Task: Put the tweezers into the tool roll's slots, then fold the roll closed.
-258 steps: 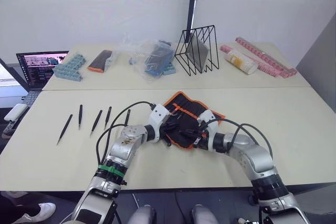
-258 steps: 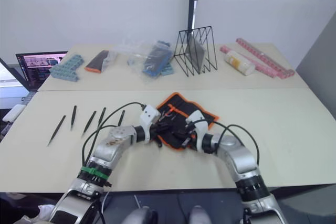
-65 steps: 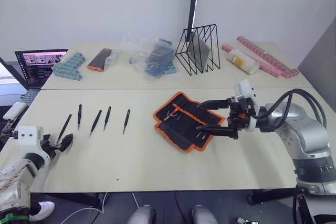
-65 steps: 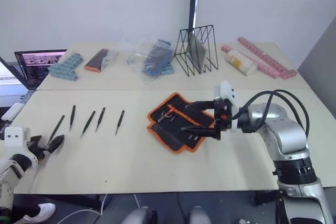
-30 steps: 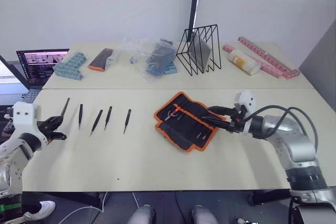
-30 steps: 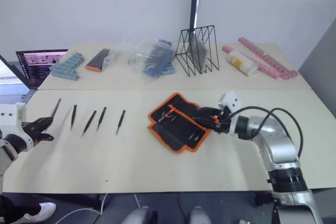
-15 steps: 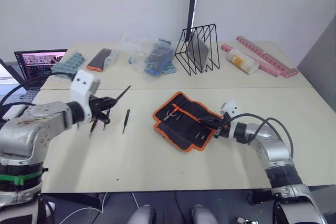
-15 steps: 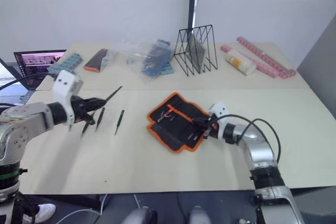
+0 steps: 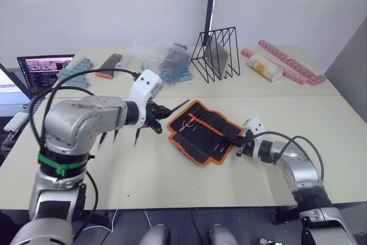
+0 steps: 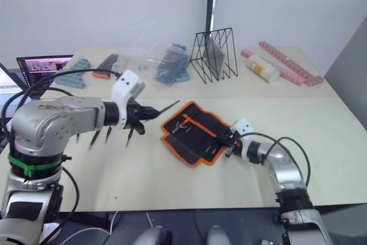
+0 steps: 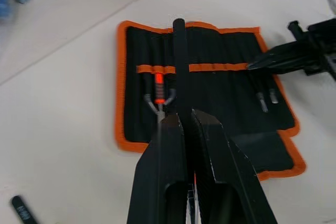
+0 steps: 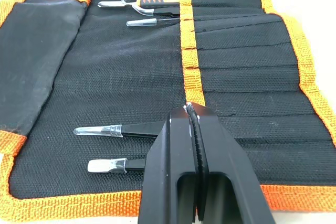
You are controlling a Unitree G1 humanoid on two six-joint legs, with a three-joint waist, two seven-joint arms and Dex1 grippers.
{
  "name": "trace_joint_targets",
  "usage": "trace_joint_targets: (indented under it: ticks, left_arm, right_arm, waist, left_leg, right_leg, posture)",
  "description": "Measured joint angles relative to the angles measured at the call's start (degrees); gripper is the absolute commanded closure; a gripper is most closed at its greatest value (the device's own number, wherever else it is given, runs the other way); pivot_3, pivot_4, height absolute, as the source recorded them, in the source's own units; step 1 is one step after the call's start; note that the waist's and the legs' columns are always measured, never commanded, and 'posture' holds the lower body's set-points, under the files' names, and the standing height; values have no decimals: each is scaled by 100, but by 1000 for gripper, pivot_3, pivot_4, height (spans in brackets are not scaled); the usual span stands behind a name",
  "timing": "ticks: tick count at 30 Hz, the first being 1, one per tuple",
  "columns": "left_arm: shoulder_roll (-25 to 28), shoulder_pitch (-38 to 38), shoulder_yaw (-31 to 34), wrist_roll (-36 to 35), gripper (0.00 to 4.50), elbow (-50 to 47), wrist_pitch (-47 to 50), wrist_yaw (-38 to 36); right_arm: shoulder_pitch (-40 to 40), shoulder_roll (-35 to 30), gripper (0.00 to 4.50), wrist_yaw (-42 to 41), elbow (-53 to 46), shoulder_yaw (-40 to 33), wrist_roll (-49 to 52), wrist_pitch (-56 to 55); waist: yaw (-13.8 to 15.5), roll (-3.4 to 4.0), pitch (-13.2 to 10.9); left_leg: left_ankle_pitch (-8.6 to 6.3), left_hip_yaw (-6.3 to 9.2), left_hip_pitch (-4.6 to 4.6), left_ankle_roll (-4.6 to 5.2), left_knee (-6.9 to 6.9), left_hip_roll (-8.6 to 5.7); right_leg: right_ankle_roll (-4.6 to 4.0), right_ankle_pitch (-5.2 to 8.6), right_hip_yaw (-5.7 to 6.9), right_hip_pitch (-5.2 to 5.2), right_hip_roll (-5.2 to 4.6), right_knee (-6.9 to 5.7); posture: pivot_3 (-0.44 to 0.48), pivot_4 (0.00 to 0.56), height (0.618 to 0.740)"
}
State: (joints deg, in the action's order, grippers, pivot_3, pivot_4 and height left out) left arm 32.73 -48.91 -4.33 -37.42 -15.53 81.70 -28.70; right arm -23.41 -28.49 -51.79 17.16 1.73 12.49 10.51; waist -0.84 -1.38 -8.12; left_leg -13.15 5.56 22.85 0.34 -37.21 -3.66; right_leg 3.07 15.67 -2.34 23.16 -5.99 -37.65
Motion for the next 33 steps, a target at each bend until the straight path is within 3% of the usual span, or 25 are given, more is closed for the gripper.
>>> trace_joint_targets:
  ticks: [7,14,33]
  left_arm:
    - [-611,-241,-788,421,4500,940,-390,-53]
    - [-1252,-53,-813,876,4500,1661,-608,309]
    - [-1578,206,-964,1530,4500,2106,-1165,230]
  right_arm:
    - [7,161,4463,205,65,-64,11,-35]
    - [7,238,4463,295,84,-63,6,-119]
    - [8,250,4463,425,62,-48,2,-98]
  waist:
    - [10,-1,1]
    - [1,-1,1]
    - [17,-1,1]
  left_leg:
    - [1,0,-2,-2,-16,-3]
    - [1,0,-1,-2,-18,-2]
    - [1,1,1,-2,-27,-7]
  right_leg:
    - [0,0,-2,-5,0,-7]
    - [0,0,-4,-2,0,-13]
    - [0,0,-3,-3,-5,-21]
  posture:
    - [0,150,740]
    - [0,150,740]
    - [0,150,740]
